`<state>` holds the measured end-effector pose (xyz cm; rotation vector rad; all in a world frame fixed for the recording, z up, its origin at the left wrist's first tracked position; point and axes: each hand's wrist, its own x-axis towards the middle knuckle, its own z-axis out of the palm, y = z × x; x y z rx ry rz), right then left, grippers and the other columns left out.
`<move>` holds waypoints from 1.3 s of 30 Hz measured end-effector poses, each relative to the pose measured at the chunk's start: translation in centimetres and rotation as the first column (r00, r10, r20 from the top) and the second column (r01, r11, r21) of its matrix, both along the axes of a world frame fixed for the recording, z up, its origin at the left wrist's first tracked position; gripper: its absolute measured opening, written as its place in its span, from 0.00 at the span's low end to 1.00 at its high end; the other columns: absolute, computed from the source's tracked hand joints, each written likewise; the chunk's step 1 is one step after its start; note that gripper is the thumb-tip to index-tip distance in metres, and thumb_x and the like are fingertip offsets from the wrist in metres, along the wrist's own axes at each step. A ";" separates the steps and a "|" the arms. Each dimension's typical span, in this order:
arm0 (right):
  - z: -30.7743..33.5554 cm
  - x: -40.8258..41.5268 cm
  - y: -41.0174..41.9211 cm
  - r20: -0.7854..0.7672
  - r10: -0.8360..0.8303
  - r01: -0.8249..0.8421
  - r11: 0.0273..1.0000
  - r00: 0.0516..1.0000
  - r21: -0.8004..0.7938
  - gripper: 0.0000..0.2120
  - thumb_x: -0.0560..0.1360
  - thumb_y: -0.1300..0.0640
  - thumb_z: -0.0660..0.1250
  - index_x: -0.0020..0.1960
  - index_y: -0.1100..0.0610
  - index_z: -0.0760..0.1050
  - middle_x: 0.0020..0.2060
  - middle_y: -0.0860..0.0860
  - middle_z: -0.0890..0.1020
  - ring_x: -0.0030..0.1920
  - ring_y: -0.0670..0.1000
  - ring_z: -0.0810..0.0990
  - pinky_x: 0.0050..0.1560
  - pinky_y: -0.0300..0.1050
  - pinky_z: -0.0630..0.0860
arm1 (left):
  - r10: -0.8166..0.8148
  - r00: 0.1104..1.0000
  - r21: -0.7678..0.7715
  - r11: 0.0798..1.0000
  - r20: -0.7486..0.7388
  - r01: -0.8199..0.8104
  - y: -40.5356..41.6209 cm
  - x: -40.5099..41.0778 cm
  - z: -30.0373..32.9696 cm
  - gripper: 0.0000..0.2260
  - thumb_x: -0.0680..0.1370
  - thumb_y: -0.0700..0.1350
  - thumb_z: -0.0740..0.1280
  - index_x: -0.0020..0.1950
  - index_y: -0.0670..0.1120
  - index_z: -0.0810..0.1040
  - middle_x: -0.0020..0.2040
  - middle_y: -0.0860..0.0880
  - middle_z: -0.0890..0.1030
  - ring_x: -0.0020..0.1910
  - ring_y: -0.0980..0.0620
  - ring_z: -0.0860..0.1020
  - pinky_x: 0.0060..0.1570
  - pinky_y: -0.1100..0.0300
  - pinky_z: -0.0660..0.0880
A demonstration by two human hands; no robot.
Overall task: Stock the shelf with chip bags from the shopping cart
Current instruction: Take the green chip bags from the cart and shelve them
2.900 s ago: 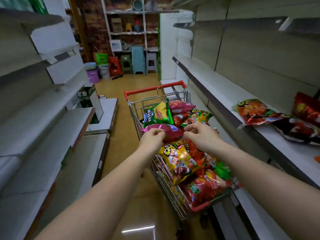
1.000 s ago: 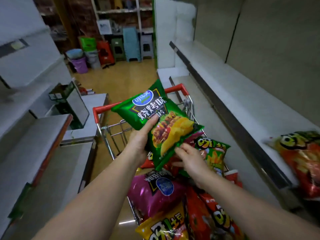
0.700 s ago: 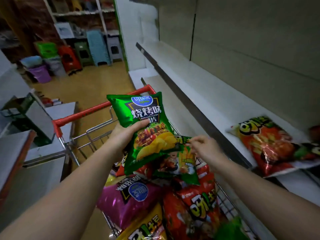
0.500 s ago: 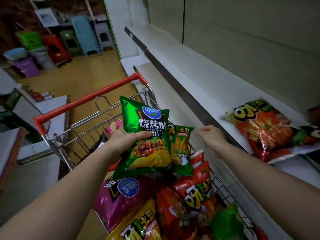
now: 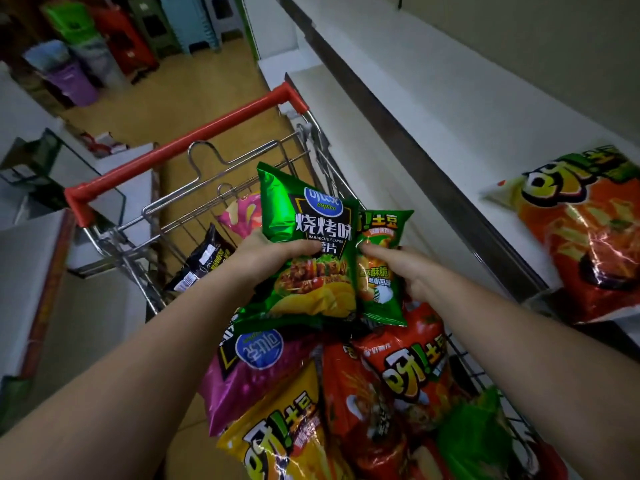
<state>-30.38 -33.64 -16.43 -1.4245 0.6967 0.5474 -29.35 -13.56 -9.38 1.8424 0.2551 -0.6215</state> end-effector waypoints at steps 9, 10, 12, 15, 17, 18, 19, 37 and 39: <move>1.6 -0.6 0.6 0.144 -0.129 0.148 0.981 0.981 -0.128 0.21 0.65 0.56 0.76 0.56 0.59 0.75 0.45 0.57 0.82 0.40 0.55 0.82 0.36 0.42 0.76 | -0.028 0.999 -0.039 0.999 0.031 0.029 0.3 -1.5 2.7 0.18 0.64 0.44 0.77 0.51 0.51 0.76 0.47 0.44 0.85 0.46 0.43 0.84 0.51 0.49 0.79; 2.0 -0.9 0.5 0.163 -0.140 0.163 0.977 0.977 -0.139 0.22 0.65 0.56 0.76 0.56 0.59 0.74 0.45 0.57 0.82 0.40 0.54 0.82 0.35 0.41 0.76 | -0.042 0.998 -0.046 0.998 0.037 0.044 0.3 -1.7 3.2 0.19 0.63 0.45 0.77 0.51 0.50 0.77 0.47 0.44 0.85 0.45 0.43 0.84 0.52 0.48 0.79; 3.2 -1.6 0.3 0.216 -0.163 0.203 0.963 0.963 -0.177 0.25 0.64 0.54 0.77 0.57 0.59 0.74 0.46 0.56 0.82 0.40 0.54 0.82 0.35 0.41 0.76 | -0.061 0.997 -0.046 0.997 0.055 0.064 0.4 -2.3 4.3 0.22 0.60 0.47 0.78 0.51 0.50 0.78 0.46 0.44 0.85 0.45 0.43 0.84 0.52 0.48 0.79; 5.7 -3.1 0.1 0.303 -0.185 0.279 0.912 0.935 -0.302 0.30 0.62 0.51 0.78 0.58 0.58 0.70 0.48 0.54 0.80 0.46 0.55 0.81 0.46 0.47 0.78 | -0.094 0.991 -0.047 0.994 0.095 0.099 0.9 -3.1 6.3 0.27 0.55 0.50 0.80 0.53 0.49 0.79 0.46 0.45 0.86 0.45 0.43 0.84 0.54 0.46 0.79; 7.9 -4.4 0.3 0.357 -0.181 0.308 0.889 0.916 -0.340 0.33 0.59 0.48 0.78 0.58 0.57 0.68 0.49 0.53 0.79 0.48 0.56 0.80 0.51 0.50 0.78 | -0.094 0.986 -0.053 0.993 0.137 0.102 1.3 -3.7 7.5 0.25 0.58 0.48 0.81 0.52 0.49 0.79 0.46 0.45 0.85 0.44 0.44 0.84 0.53 0.47 0.79; 8.7 -5.0 0.4 0.391 -0.179 0.320 0.888 0.903 -0.332 0.36 0.56 0.45 0.78 0.58 0.57 0.70 0.49 0.53 0.80 0.47 0.55 0.81 0.51 0.50 0.78 | -0.089 0.982 -0.064 0.993 0.168 0.100 1.4 -4.0 8.0 0.22 0.61 0.47 0.81 0.52 0.49 0.79 0.45 0.45 0.85 0.44 0.45 0.84 0.52 0.49 0.79; 9.5 -5.5 0.5 0.427 -0.178 0.333 0.887 0.886 -0.321 0.39 0.53 0.43 0.78 0.58 0.57 0.71 0.49 0.53 0.81 0.46 0.55 0.81 0.51 0.50 0.79 | -0.081 0.975 -0.081 0.992 0.208 0.099 1.5 -4.4 8.6 0.21 0.62 0.46 0.80 0.52 0.48 0.79 0.45 0.46 0.85 0.43 0.46 0.84 0.51 0.51 0.79; 28.8 -15.5 -0.4 0.795 -0.098 0.519 0.804 0.598 -0.291 0.32 0.66 0.51 0.76 0.64 0.56 0.65 0.52 0.51 0.76 0.53 0.55 0.77 0.57 0.50 0.73 | -0.051 0.779 -0.271 0.922 0.625 0.278 0.7 -12.4 24.0 0.17 0.61 0.46 0.76 0.47 0.51 0.78 0.38 0.51 0.86 0.38 0.51 0.84 0.40 0.57 0.78; 30.1 -16.3 -0.8 0.803 -0.077 0.513 0.804 0.591 -0.300 0.30 0.65 0.50 0.76 0.61 0.56 0.65 0.54 0.53 0.77 0.54 0.56 0.77 0.58 0.53 0.74 | -0.039 0.767 -0.277 0.920 0.641 0.278 0.6 -13.6 25.2 0.15 0.62 0.45 0.76 0.46 0.51 0.78 0.38 0.51 0.86 0.39 0.50 0.84 0.44 0.55 0.79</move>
